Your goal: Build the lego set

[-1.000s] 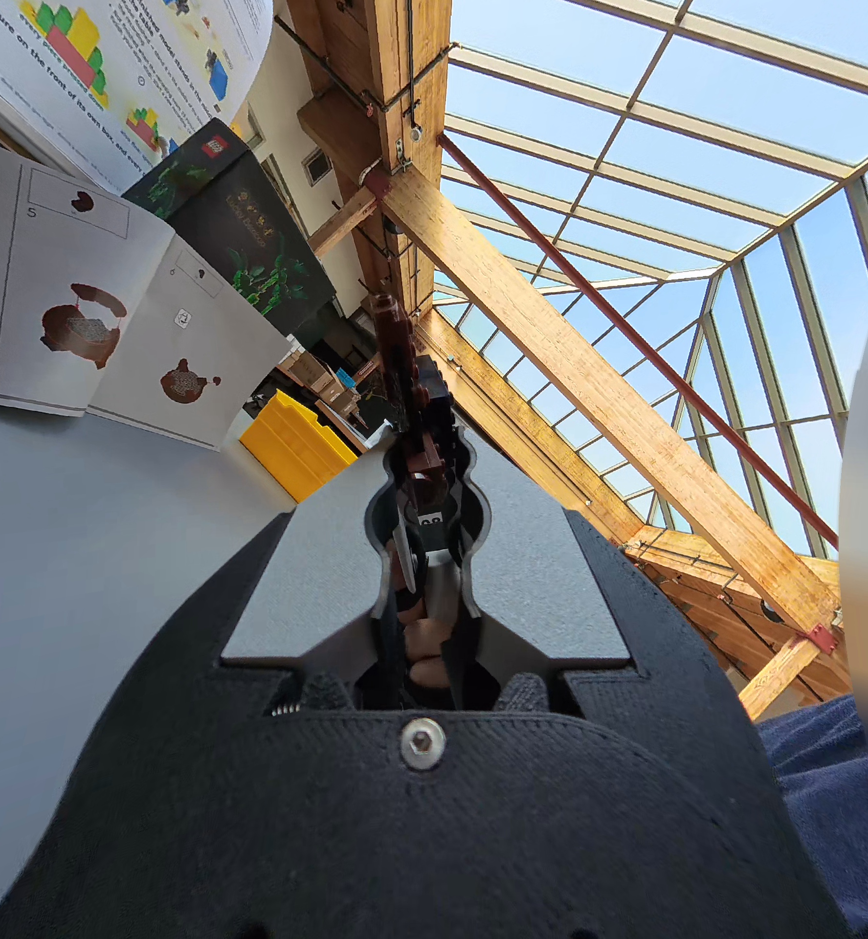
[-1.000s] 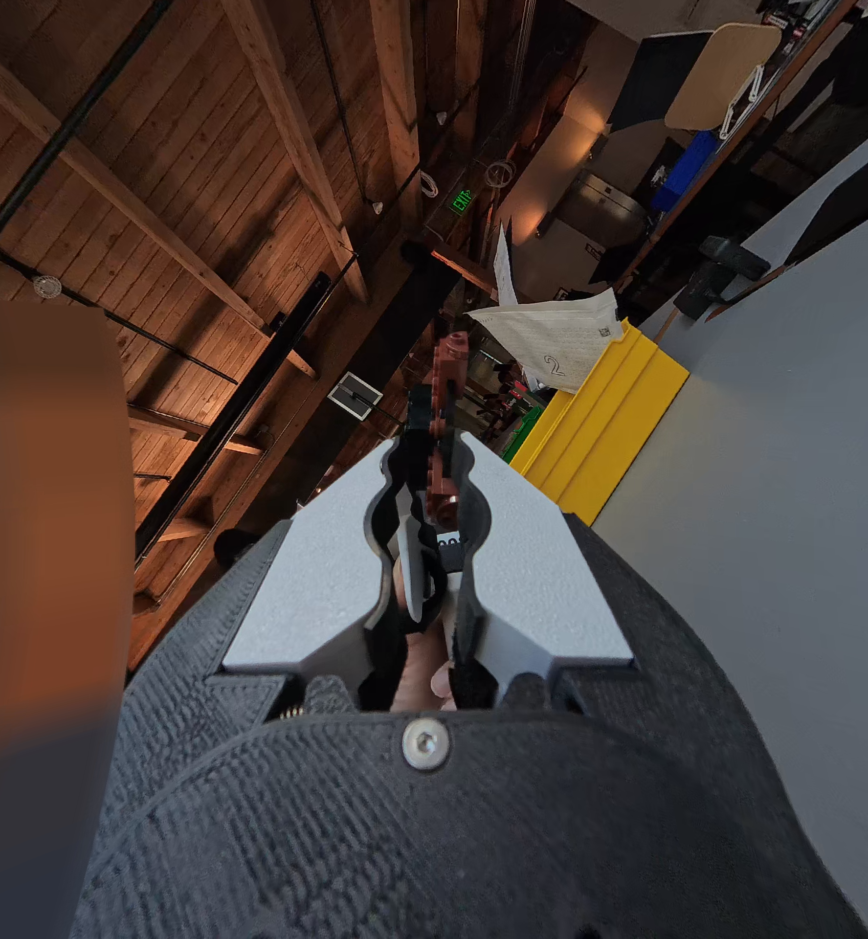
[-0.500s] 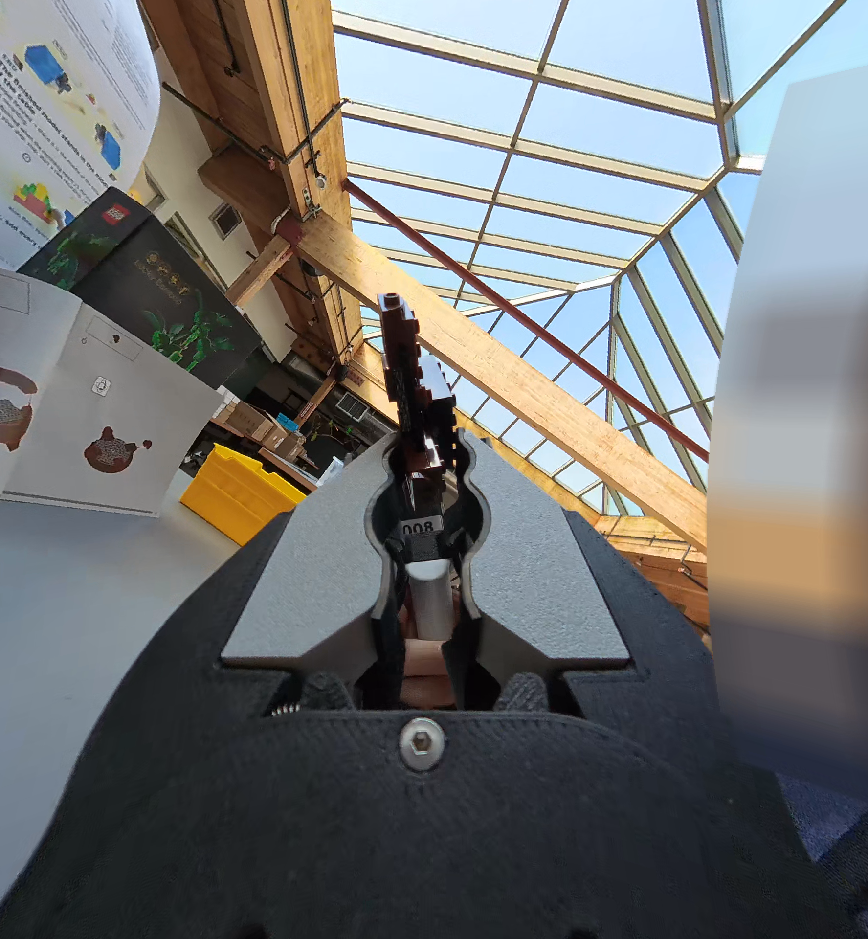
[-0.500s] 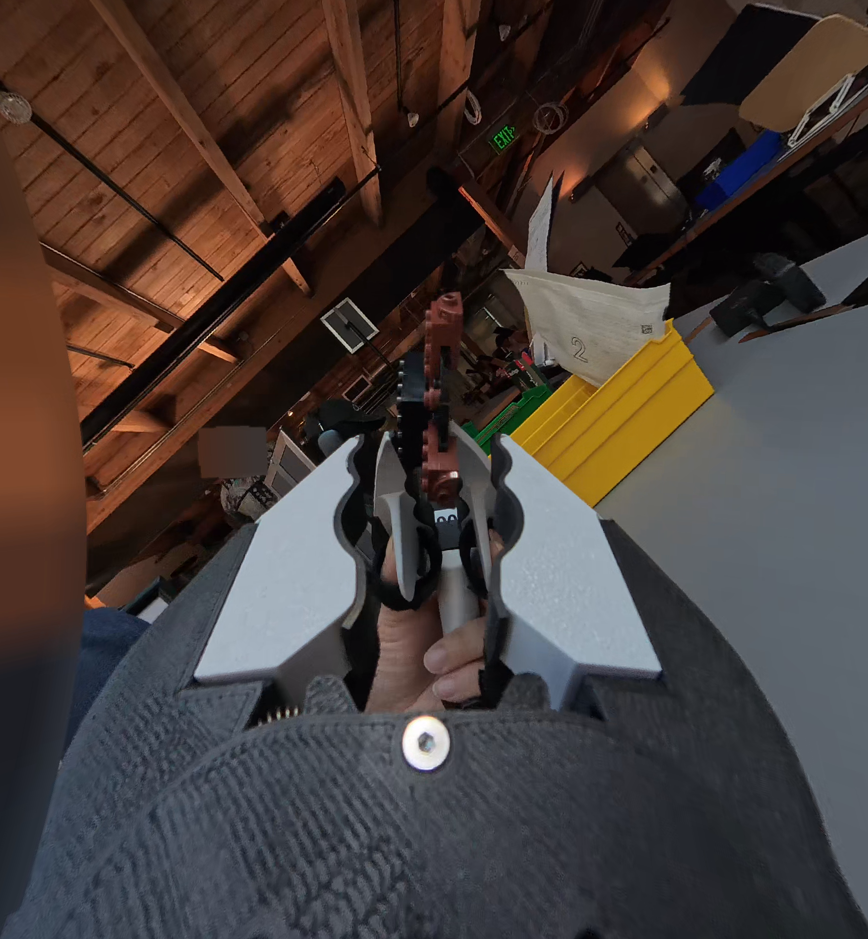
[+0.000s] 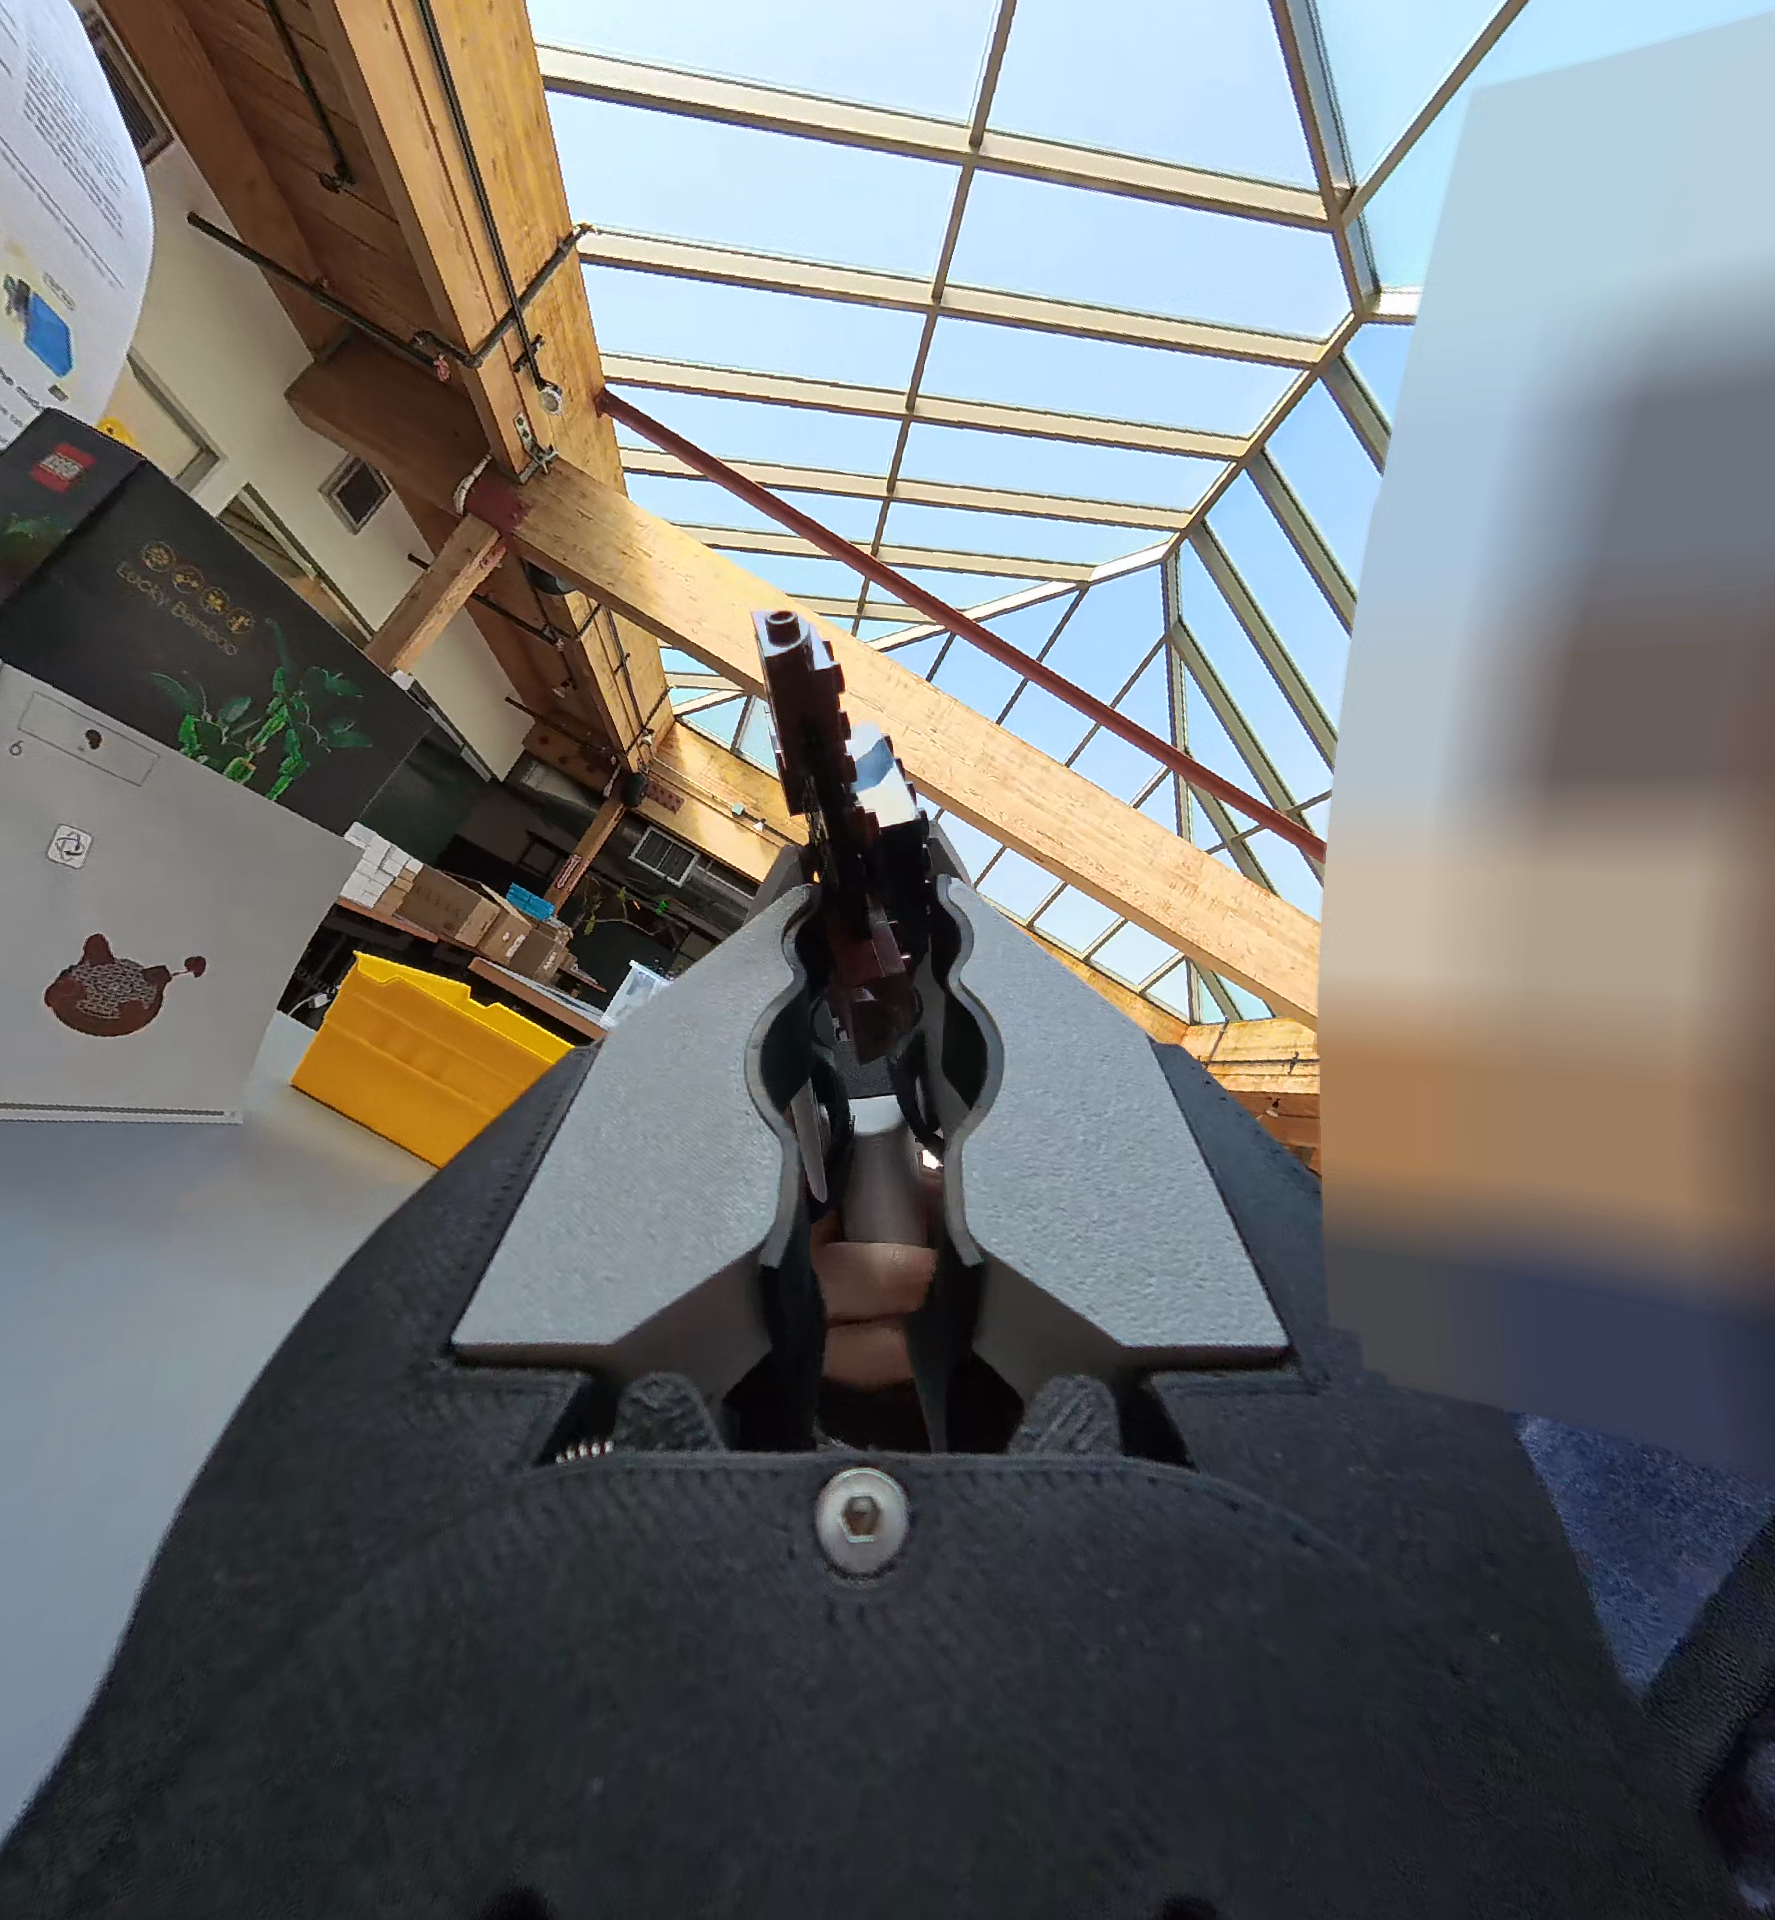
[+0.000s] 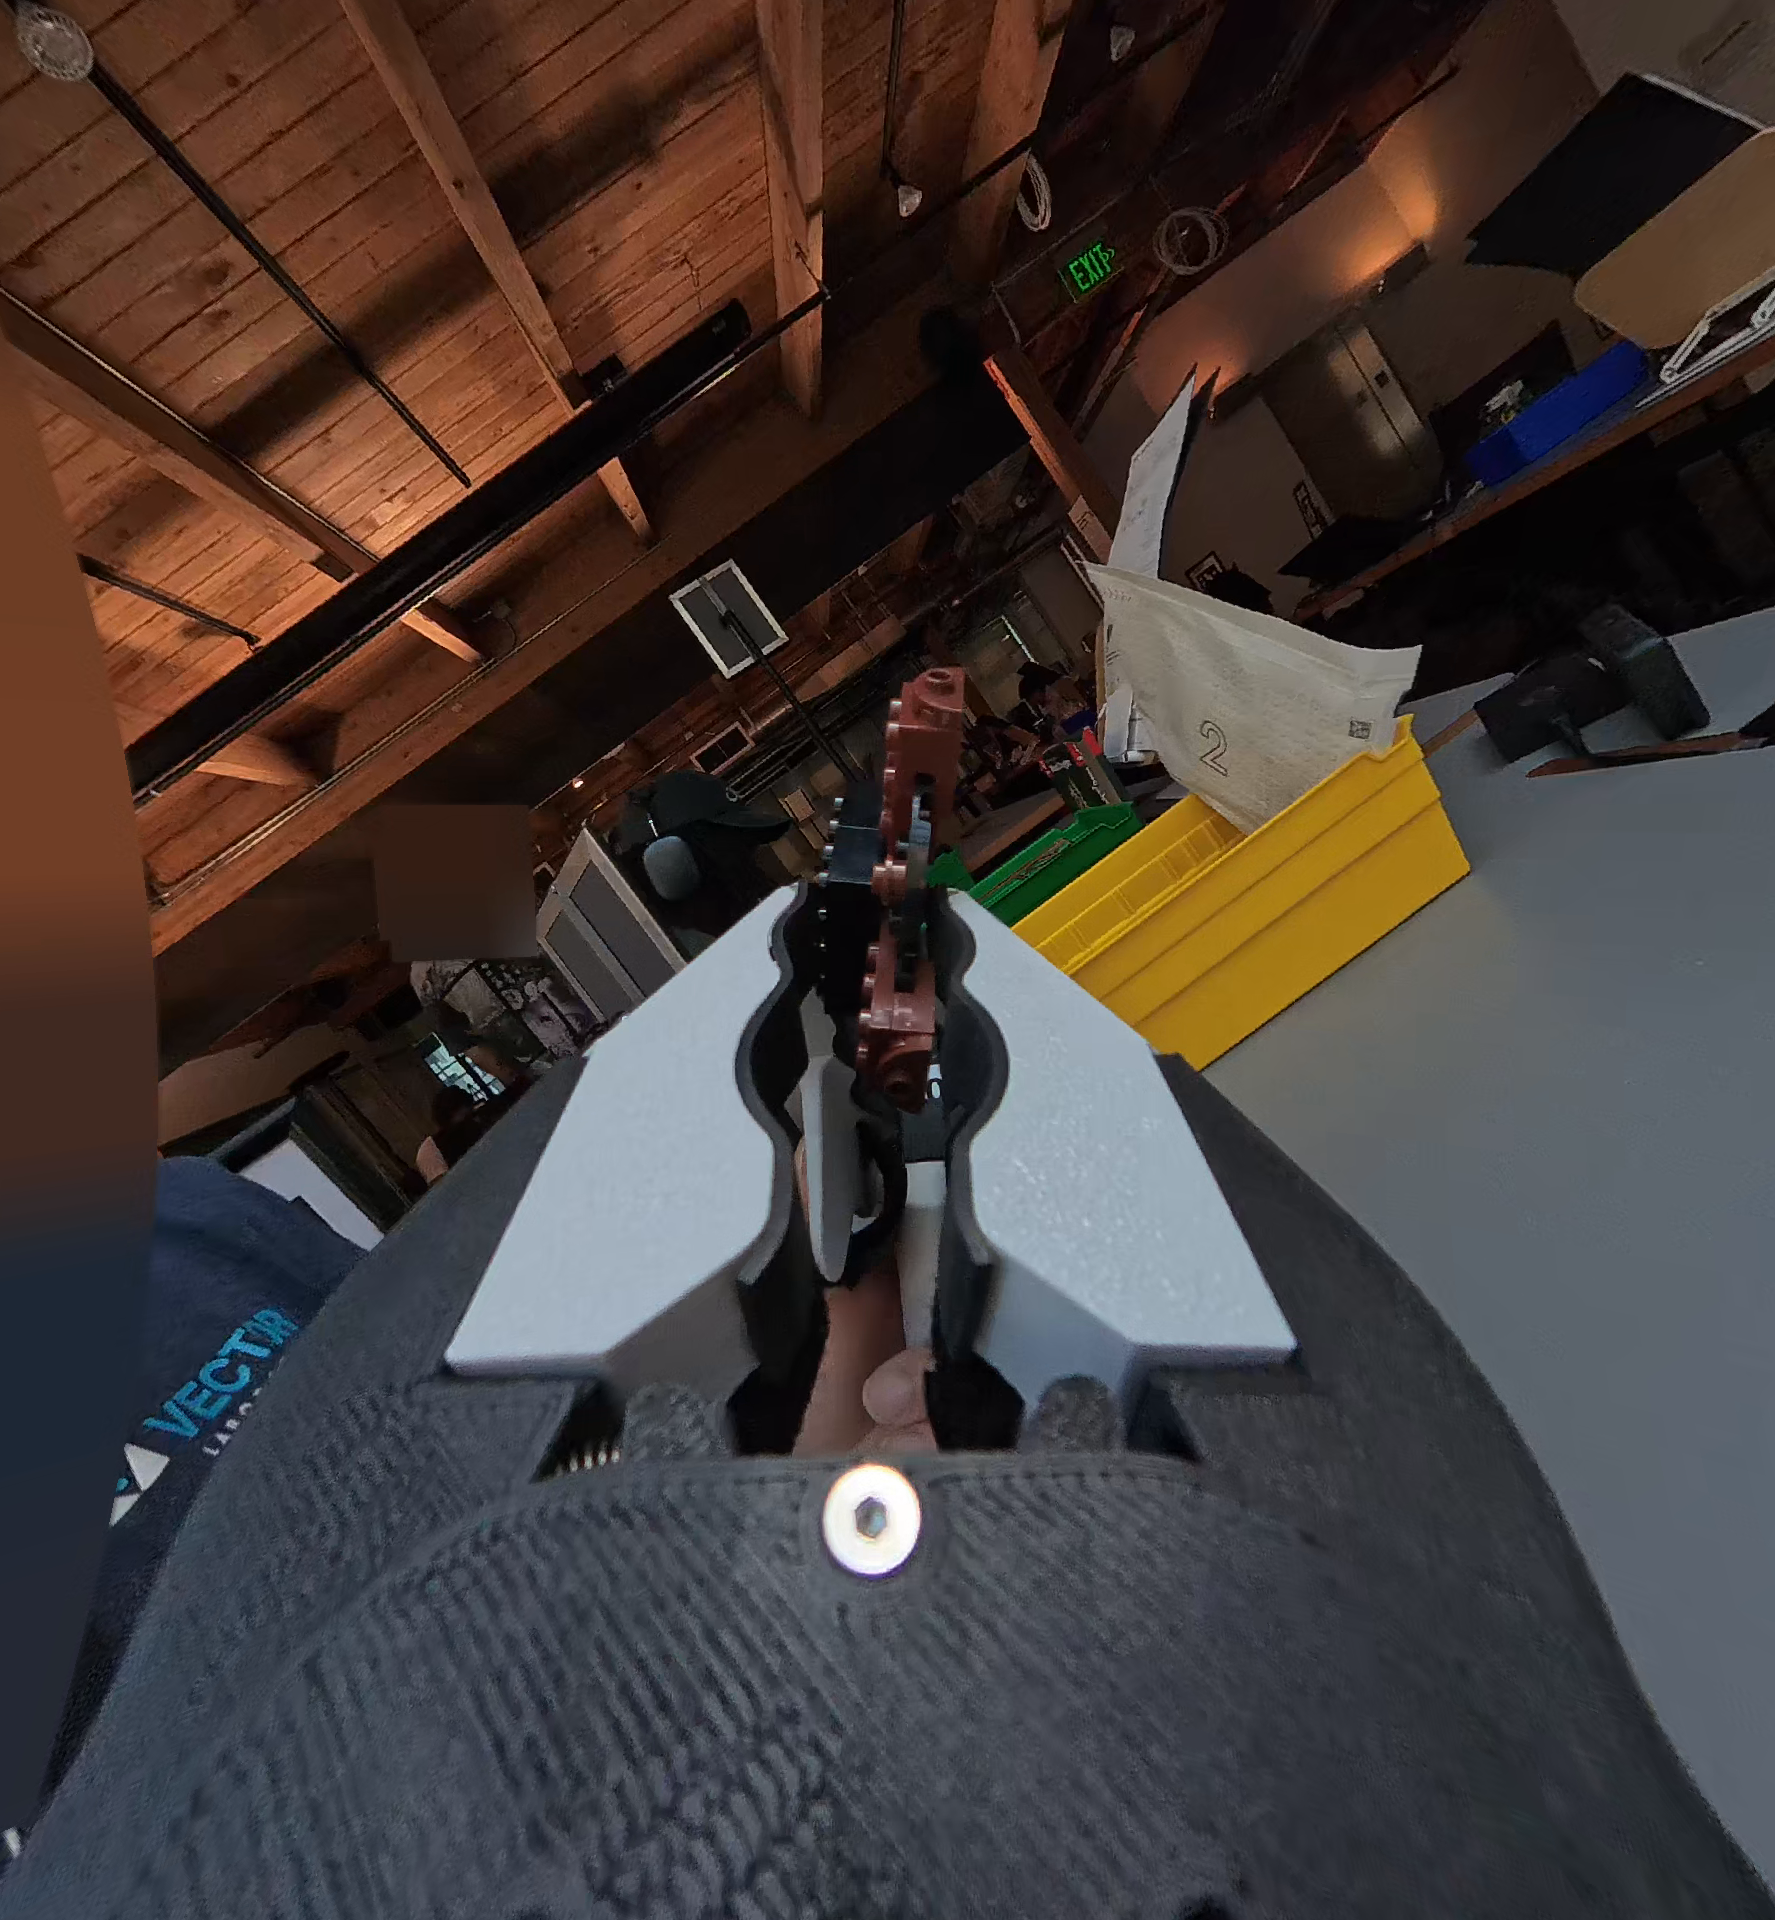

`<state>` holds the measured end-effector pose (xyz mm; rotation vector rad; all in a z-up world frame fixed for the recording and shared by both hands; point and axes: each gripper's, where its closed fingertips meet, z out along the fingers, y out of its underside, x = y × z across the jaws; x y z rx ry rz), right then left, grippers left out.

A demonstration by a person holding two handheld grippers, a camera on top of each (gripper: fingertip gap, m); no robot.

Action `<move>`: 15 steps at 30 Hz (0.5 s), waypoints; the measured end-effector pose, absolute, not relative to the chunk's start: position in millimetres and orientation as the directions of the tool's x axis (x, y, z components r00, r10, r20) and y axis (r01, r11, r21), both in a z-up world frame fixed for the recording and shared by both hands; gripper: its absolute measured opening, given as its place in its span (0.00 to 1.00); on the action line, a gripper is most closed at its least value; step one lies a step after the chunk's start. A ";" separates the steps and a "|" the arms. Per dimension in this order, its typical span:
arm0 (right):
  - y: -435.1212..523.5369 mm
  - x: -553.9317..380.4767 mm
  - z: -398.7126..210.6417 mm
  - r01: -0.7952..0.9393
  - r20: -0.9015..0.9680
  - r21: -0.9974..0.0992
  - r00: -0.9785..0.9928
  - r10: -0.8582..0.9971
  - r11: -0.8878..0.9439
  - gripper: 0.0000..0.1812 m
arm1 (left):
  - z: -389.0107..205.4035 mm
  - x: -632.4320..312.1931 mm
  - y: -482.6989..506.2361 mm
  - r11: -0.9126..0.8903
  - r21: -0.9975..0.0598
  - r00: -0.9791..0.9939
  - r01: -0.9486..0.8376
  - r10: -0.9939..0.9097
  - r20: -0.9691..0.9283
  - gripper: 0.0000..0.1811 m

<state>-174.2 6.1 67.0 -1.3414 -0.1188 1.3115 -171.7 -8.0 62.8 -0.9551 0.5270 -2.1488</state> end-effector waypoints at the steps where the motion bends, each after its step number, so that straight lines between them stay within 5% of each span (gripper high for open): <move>1: 0.2 -177.3 71.6 -0.585 -0.542 -0.765 0.359 0.760 -0.270 0.10 | 65.3 -173.4 -11.5 -0.661 -0.612 -0.495 0.433 -0.742 0.452 0.09; 7: -28.2 -183.6 82.2 -0.402 -0.286 -0.912 0.465 0.838 -0.089 0.10 | 68.9 -188.4 -18.7 -0.599 -0.720 -0.520 0.351 -0.764 0.382 0.17; 11: -59.4 -189.5 89.6 -0.193 0.023 -0.972 0.489 0.872 0.134 0.10 | 72.7 -199.2 -29.5 -0.399 -0.872 -0.500 0.283 -0.837 0.221 0.24; 15: -80.7 -196.5 78.3 0.278 0.549 -0.835 0.472 0.690 0.475 0.10 | 71.4 -206.2 -55.8 -0.012 -0.988 -0.487 0.156 -0.871 -0.066 0.29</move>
